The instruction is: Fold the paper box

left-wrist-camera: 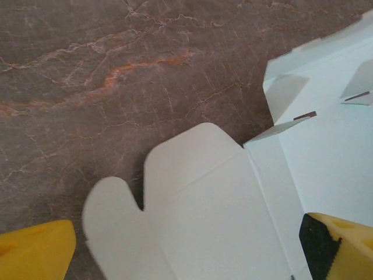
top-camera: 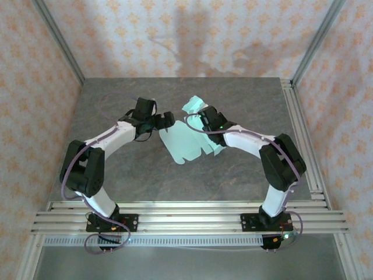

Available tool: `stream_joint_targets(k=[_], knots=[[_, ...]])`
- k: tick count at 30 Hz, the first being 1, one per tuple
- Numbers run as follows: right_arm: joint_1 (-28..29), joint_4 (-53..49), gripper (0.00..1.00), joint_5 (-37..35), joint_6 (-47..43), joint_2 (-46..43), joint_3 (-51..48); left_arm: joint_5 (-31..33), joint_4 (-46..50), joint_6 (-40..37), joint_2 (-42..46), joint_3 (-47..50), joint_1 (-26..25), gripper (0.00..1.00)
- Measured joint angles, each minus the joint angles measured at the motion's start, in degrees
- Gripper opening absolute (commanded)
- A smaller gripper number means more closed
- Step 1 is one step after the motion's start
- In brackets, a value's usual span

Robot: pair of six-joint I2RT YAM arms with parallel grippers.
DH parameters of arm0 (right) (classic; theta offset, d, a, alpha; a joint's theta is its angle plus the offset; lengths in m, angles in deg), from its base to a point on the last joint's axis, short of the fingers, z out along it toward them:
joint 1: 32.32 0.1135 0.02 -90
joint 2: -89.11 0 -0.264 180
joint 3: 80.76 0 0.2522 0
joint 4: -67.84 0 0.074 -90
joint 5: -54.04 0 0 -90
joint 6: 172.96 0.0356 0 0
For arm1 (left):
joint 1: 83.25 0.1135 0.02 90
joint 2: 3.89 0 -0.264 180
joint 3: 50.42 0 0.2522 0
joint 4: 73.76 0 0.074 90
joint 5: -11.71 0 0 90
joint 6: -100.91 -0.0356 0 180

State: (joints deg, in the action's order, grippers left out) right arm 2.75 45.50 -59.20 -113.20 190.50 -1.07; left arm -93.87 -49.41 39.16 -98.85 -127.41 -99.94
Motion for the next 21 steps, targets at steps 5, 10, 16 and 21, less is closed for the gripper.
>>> stream_joint_targets(k=[5,10,16,21], knots=[[1.73,6.8,0.0,-7.04,-8.26,0.0,-2.05,0.04,-1.2,0.39,1.31,1.9,1.38,1.0],[5.97,21.88,0.0,-13.92,-21.84,0.24,-8.68,0.0,-2.93,0.9,2.38,4.13,3.32,1.0],[9.88,40.33,0.0,-18.01,-36.7,3.52,-11.93,-0.07,-4.7,1.68,3.65,5.92,5.6,1.0],[11.3,50.4,0.0,-18.97,-44.74,5.22,-14.12,-0.46,-6.6,1.73,3.74,6.1,7.65,1.0]])
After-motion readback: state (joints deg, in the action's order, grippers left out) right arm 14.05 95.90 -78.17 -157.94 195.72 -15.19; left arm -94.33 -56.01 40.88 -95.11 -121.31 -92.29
